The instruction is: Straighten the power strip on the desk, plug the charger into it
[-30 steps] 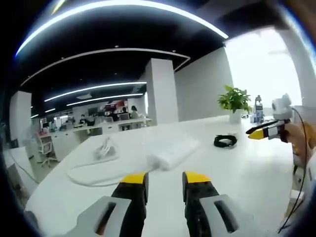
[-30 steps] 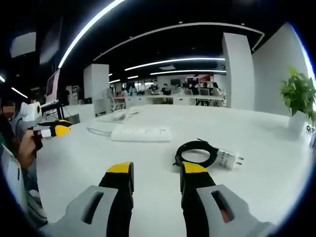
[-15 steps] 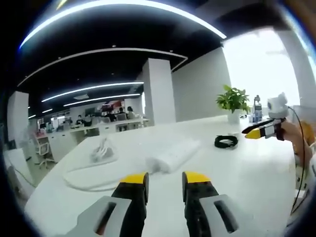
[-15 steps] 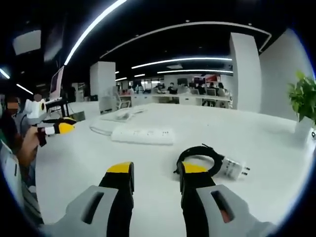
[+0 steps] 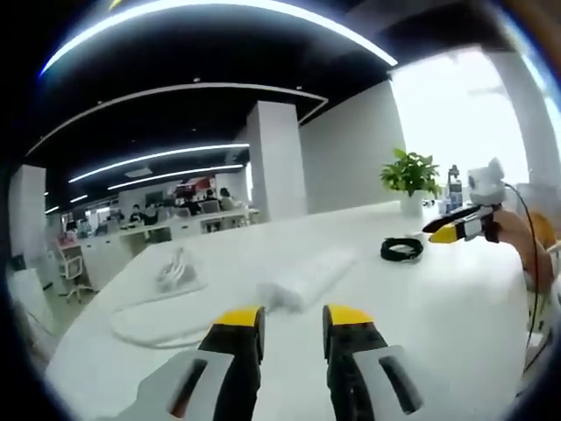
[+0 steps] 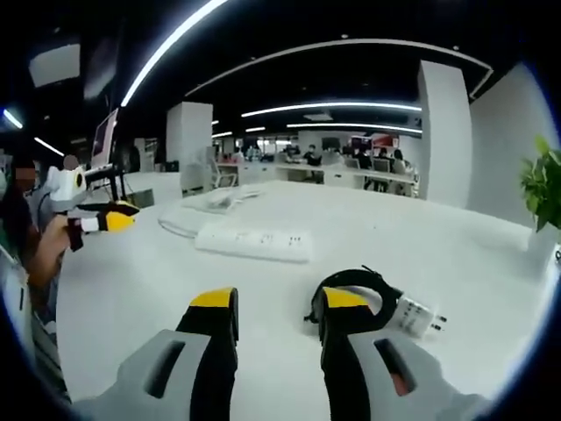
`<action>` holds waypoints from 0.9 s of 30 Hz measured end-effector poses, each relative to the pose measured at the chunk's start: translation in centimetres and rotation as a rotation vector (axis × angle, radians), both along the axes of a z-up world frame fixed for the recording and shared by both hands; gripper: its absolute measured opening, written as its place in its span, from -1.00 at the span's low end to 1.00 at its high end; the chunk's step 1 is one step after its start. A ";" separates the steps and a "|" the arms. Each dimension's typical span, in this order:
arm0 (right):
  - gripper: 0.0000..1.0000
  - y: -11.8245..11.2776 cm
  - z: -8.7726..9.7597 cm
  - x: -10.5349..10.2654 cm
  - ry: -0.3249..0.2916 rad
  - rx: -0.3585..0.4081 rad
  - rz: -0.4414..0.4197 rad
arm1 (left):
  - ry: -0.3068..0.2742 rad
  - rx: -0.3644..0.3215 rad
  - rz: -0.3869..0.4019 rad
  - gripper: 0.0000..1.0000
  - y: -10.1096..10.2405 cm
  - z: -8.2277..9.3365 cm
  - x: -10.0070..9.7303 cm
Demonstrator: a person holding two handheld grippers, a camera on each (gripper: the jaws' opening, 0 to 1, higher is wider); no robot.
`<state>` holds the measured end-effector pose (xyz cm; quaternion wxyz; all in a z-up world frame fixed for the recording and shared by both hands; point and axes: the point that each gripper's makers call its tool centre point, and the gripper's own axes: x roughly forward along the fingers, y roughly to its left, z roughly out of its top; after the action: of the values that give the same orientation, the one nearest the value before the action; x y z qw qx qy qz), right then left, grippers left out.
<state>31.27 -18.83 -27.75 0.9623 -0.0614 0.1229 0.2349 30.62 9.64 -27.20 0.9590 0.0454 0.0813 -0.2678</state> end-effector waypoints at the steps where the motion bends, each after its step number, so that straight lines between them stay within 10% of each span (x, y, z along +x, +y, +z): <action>1: -0.27 0.0 0.0 0.2 0.000 -0.003 0.002 | -0.001 0.003 -0.003 -0.50 -0.1 0.0 0.1; 27: -0.27 0.7 -0.2 3.5 0.008 -0.072 0.078 | 0.046 0.011 -0.079 -0.48 -1.9 -0.2 3.1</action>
<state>34.76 -18.09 -27.95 0.9490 -0.1000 0.1329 0.2679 33.68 7.71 -27.43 0.9453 0.0478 0.1029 -0.3058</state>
